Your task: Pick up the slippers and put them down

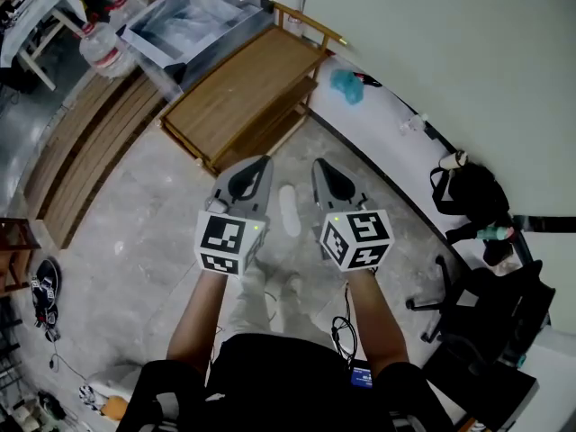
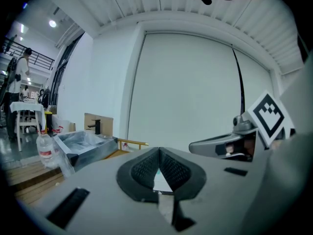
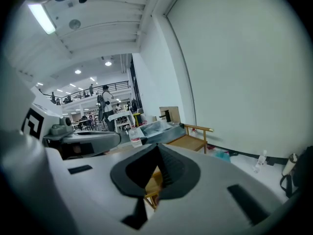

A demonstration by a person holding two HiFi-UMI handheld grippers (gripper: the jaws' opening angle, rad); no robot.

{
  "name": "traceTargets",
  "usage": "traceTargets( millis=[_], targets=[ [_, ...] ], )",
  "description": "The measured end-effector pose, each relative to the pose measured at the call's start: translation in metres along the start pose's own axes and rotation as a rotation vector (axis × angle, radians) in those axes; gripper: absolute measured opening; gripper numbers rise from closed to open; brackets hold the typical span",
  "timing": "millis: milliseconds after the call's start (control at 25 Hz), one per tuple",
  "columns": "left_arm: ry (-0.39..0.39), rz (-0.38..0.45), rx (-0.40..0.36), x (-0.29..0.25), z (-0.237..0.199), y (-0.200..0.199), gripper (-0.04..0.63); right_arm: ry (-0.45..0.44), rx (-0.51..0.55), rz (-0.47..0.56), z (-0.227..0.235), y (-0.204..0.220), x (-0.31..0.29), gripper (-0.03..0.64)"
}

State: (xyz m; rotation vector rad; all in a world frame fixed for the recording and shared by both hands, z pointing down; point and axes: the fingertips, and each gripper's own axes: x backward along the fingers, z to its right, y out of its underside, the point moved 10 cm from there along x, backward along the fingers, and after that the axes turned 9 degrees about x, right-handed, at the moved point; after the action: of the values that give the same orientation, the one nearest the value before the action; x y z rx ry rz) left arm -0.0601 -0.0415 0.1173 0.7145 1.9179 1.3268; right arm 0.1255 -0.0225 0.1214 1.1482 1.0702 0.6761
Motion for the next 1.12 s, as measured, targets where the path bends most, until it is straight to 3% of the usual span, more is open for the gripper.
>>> traceTargets(
  millis=[1120],
  targets=[
    [-0.11, 0.184, -0.14, 0.158, 0.125, -0.037, 0.006, -0.128, 0.167, 0.175, -0.068, -0.05, 0.161, -0.002]
  ],
)
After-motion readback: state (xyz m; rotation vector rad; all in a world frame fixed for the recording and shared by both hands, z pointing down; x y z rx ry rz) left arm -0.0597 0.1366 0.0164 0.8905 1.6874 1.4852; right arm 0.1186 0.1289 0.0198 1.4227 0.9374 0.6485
